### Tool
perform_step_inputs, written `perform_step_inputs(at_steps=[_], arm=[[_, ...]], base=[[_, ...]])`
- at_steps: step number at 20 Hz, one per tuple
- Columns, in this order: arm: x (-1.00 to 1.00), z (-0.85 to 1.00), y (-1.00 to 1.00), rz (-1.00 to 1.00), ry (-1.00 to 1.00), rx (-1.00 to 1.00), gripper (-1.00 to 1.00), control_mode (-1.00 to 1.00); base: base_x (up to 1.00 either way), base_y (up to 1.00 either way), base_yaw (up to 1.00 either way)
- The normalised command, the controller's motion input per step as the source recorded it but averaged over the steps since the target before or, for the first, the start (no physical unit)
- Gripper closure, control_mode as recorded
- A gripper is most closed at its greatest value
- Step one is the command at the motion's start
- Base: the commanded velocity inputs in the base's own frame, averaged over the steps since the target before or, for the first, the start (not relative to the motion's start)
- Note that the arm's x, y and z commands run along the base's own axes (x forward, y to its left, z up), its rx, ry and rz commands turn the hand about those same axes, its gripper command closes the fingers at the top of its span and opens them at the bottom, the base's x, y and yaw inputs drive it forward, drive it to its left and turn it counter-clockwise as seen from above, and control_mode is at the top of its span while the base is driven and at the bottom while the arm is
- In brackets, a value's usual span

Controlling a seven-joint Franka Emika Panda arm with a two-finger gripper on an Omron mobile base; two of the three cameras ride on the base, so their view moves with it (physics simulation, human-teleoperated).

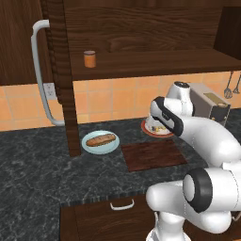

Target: From the different types of pastries on the counter, select a croissant and place it on the cutting board. Then retrieve a jar of jam from the cabinet and place it alongside the croissant on the cutting board.

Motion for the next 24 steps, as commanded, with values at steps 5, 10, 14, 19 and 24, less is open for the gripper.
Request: perform_step_inputs(at_steps=[5,10,14,19,24], arm=[[0.03,-0.09,-0.02,-0.20,0.02,0.00,-1.00,-1.00],[0.12,-0.77,0.02,-0.06,0.00,-0.06,-1.00,-1.00],[0.06,-0.51,0.00,-0.07,0.00,-0.04,-1.00,-1.00],[0.12,0.05,-0.10,-0.03,0.00,0.00,-1.00,-1.00],[0.34,0.11,-0.39,-0.13,0.00,0.01,-1.00,-1.00]], base=[[0.00,0.00,0.00],[0.00,0.00,0.00],[0.00,0.00,0.00],[0.00,0.00,0.00],[0.00,0.00,0.00]])
